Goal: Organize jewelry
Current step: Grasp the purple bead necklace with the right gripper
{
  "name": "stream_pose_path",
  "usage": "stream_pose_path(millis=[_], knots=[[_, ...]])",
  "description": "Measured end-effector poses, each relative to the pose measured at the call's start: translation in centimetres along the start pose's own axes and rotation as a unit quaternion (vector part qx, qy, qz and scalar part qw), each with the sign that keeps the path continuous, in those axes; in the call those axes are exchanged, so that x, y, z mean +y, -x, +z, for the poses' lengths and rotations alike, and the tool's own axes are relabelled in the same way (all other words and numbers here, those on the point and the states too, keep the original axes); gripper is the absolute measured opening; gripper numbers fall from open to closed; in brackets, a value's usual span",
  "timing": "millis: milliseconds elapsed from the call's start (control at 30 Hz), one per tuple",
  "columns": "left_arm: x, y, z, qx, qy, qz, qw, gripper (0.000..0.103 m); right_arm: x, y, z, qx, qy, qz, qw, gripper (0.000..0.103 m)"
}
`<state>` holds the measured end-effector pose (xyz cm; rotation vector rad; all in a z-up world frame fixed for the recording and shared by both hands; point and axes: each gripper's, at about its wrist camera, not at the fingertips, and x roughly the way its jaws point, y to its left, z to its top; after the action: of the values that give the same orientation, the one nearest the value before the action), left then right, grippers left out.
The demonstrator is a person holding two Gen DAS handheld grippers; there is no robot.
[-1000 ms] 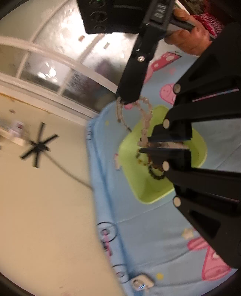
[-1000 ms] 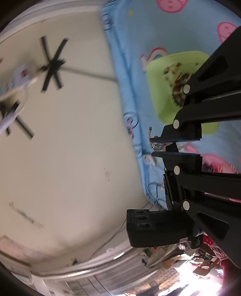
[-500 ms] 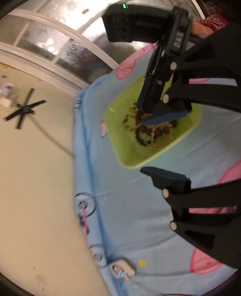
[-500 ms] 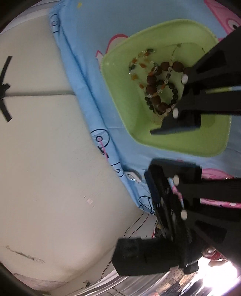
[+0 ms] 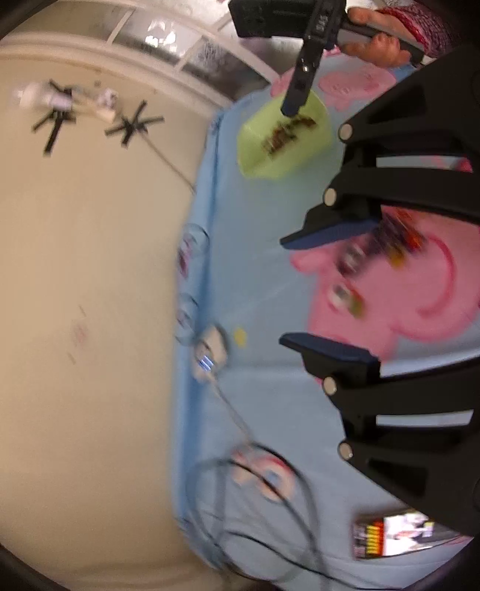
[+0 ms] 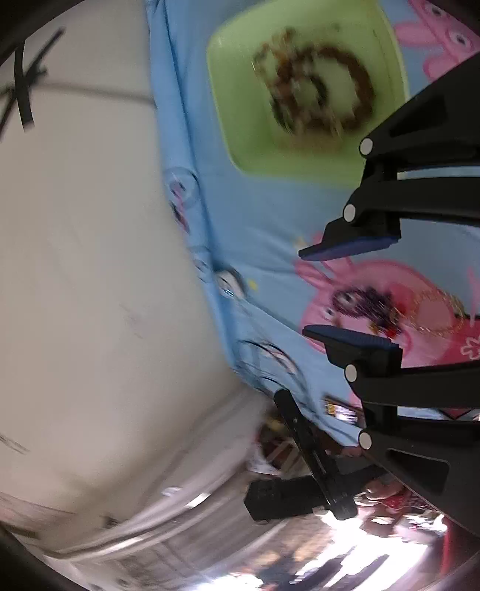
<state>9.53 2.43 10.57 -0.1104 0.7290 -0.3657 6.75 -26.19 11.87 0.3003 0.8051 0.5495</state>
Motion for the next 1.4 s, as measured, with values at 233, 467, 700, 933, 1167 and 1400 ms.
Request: stream_pose_path(millis=[233, 467, 700, 933, 1167, 1400], knots=[[4.8, -1.9, -5.5, 0.043, 0.073, 0.000, 0.9964, 0.045, 1.6, -6.4, -3.0, 0.088, 0.012, -0.008, 0.996, 0.010], [4.1, -3.9, -7.9, 0.064, 0.071, -0.010, 0.9954, 0.044, 0.7, -10.4, -3.8, 0.125, -0.018, -0.044, 0.991, 0.001], [4.2, -3.5, -7.8, 0.056, 0.067, -0.027, 0.9958, 0.045, -1.6, -9.3, -2.7, 0.081, -0.058, -0.076, 0.992, 0.000], [3.0, -3.4, -7.7, 0.063, 0.048, -0.061, 0.9950, 0.045, -1.4, -5.1, -5.3, 0.056, -0.001, -0.147, 0.988, 0.000], [0.5, -3.9, -7.7, 0.067, 0.018, -0.075, 0.9947, 0.045, 1.9, -5.2, -5.9, 0.055, 0.066, -0.104, 0.991, 0.017], [2.2, -4.5, -8.0, 0.073, 0.051, -0.082, 0.9926, 0.045, 4.0, -10.6, -6.2, 0.118, 0.118, -0.095, 0.981, 0.004]])
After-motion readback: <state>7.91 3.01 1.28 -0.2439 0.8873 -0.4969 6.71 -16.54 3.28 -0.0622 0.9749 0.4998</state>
